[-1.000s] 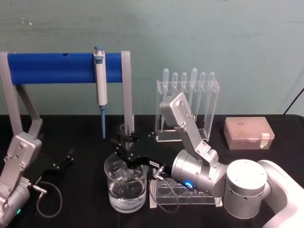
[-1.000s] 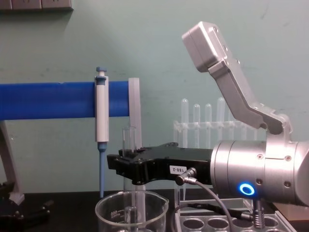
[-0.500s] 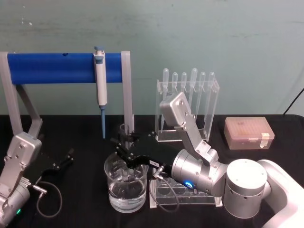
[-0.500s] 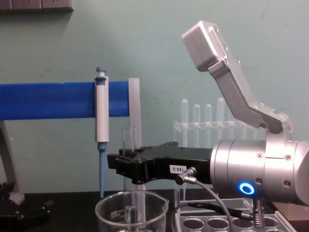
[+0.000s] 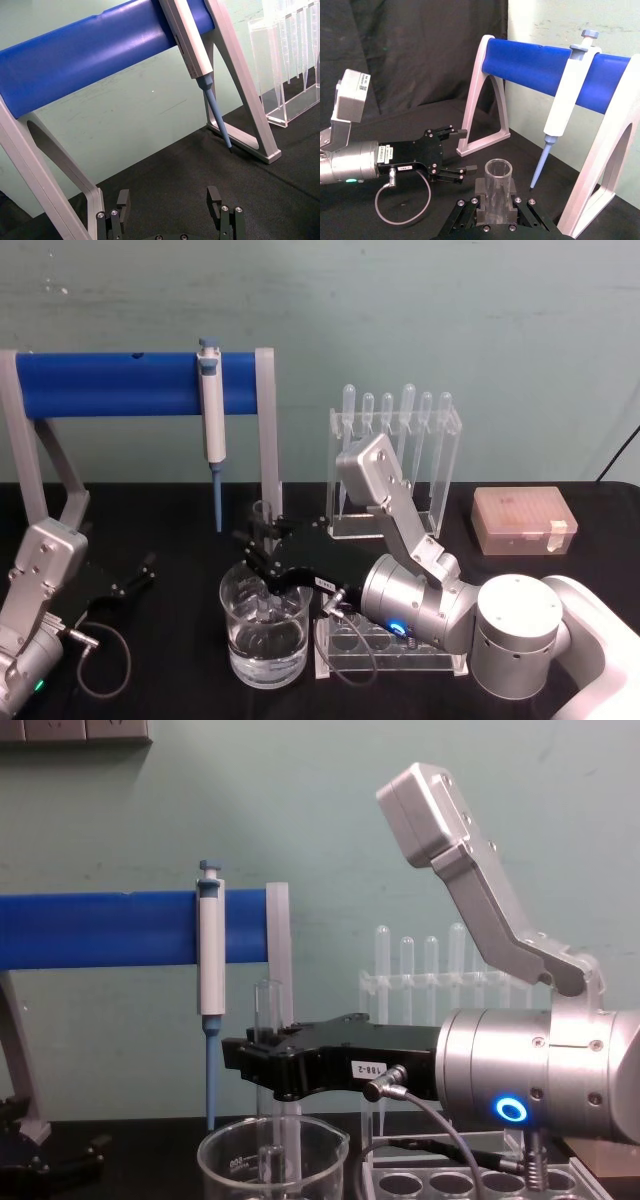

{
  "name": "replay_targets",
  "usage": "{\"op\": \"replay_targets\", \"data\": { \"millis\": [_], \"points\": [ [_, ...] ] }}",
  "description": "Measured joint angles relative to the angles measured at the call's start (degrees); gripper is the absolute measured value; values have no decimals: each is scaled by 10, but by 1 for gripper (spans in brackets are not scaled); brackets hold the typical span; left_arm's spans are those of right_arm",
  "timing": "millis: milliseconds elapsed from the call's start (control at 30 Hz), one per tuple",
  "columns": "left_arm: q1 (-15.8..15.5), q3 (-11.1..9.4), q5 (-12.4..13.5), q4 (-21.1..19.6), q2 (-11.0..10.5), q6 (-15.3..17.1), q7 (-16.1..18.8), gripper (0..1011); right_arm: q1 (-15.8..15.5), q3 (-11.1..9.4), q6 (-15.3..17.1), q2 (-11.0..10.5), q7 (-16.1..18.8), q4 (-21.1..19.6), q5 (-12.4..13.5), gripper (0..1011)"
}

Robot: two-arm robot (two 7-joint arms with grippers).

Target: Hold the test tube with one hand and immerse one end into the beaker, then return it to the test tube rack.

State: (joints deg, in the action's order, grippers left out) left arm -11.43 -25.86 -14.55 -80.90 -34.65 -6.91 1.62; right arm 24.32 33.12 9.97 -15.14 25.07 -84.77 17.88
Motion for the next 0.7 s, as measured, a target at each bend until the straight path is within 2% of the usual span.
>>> {"op": "replay_targets", "data": {
  "millis": [700],
  "points": [
    [0,0,0,0,0,0,0,1000,0,0,0,0,0,0,0,225]
  ]
}}
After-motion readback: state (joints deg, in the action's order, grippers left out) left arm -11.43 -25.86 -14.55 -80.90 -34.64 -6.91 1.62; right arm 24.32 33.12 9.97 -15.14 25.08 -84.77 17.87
